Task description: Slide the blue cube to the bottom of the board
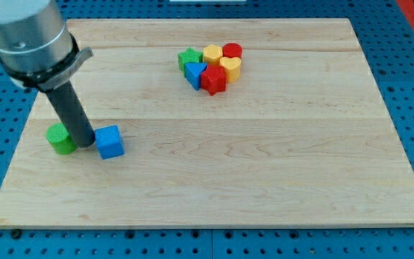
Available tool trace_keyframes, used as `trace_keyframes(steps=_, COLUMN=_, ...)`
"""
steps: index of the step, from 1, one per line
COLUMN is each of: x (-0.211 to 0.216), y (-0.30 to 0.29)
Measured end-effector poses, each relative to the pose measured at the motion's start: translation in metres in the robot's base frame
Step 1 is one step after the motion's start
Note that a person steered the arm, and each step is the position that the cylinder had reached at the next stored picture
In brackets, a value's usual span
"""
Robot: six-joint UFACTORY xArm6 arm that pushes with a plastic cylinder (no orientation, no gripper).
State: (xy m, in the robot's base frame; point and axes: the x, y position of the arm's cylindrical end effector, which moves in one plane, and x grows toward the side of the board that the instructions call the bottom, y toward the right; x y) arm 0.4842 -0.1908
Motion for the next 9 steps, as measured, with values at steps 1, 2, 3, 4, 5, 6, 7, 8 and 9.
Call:
trace_keyframes(steps=1, x=0.0, y=-0.011)
trace_keyframes(steps=2, x=-0.016, y=-0.022)
trace_keyframes(steps=3, x=-0.045, y=-0.025)
trace_keyframes(steps=4, x=-0.033, y=0.007)
trace_keyframes(steps=5, x=0.015, y=0.048)
trace_keyframes(steps=6, x=0.055, y=0.074)
trace_keyframes(steps=7, x=0.066, y=0.103)
trace_keyframes(steps=8, x=0.055, y=0.146)
trace_keyframes(steps=9, x=0.073, y=0.188)
